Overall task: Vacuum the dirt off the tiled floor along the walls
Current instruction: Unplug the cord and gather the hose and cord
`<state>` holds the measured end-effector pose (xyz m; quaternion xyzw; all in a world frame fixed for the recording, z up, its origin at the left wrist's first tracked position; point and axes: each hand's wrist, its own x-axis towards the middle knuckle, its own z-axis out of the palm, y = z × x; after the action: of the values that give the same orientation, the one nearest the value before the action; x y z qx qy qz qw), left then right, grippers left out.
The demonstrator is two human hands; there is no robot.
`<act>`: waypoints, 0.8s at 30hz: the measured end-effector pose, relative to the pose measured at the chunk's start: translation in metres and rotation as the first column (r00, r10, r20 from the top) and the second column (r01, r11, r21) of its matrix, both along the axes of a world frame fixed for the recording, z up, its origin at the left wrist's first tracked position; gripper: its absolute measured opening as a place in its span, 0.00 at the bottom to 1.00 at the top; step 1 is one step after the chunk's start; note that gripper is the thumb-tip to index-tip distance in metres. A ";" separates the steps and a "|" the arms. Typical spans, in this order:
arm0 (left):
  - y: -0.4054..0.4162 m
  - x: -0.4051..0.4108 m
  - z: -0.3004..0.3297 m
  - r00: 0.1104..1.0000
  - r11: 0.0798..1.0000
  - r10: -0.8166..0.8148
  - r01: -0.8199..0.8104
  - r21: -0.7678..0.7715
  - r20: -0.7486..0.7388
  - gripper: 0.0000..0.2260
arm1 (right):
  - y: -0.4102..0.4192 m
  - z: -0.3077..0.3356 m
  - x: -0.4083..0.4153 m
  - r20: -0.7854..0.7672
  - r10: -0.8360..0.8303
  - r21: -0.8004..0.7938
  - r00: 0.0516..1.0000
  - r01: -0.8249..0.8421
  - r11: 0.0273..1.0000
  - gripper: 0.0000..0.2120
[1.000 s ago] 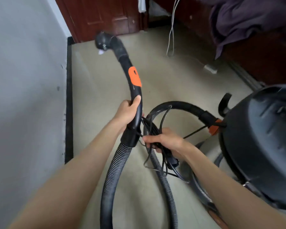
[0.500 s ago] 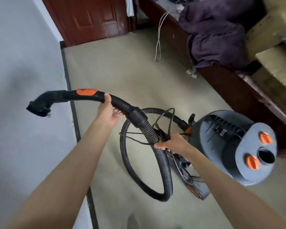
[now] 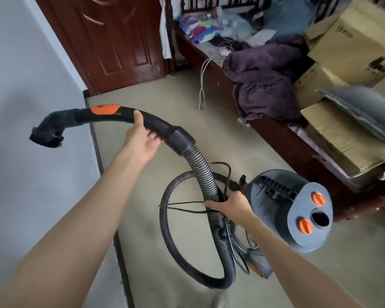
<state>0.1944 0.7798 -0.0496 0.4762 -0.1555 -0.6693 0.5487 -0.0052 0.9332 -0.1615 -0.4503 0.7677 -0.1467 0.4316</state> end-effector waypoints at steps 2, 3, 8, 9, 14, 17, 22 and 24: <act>0.017 -0.011 -0.009 0.979 0.980 -0.198 0.199 -0.002 0.037 0.17 | 0.000 0.010 -0.002 0.015 -0.022 -0.055 1.000 0.023 0.998 0.21; 0.030 -0.018 -0.017 0.948 0.951 -0.309 0.309 0.013 0.074 0.13 | -0.002 0.016 -0.002 0.014 -0.016 -0.082 1.000 0.017 0.996 0.21; 0.076 -0.057 -0.052 0.903 0.905 -0.426 0.425 0.025 0.057 0.12 | -0.020 0.044 -0.011 -0.026 0.126 -0.120 0.992 -0.128 0.984 0.20; 0.075 -0.058 -0.053 0.915 0.916 -0.401 0.400 0.030 0.044 0.10 | -0.023 0.046 -0.014 -0.004 0.148 -0.113 0.989 -0.147 0.983 0.20; 0.052 -0.058 -0.047 0.952 0.947 -0.307 0.306 0.102 -0.012 0.04 | -0.027 0.046 -0.030 0.099 0.180 -0.107 0.979 -0.169 0.980 0.21; 0.034 -0.061 -0.032 0.969 0.961 -0.245 0.247 0.122 -0.033 0.06 | -0.026 0.046 -0.043 0.013 0.213 -0.051 0.977 -0.212 0.976 0.22; -0.018 -0.044 0.013 0.987 0.987 -0.155 0.157 0.045 -0.043 0.08 | -0.006 0.033 -0.061 -0.022 0.157 0.069 0.987 -0.155 0.985 0.28; -0.038 -0.033 0.029 0.989 0.990 -0.140 0.140 0.003 -0.056 0.09 | 0.000 0.027 -0.058 -0.027 0.093 0.075 0.995 -0.091 0.993 0.26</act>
<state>0.1612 0.7414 -0.0203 0.4471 -0.1710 -0.7196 0.5030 -0.0635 0.9334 -0.1346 -0.4710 0.7576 -0.0913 0.4426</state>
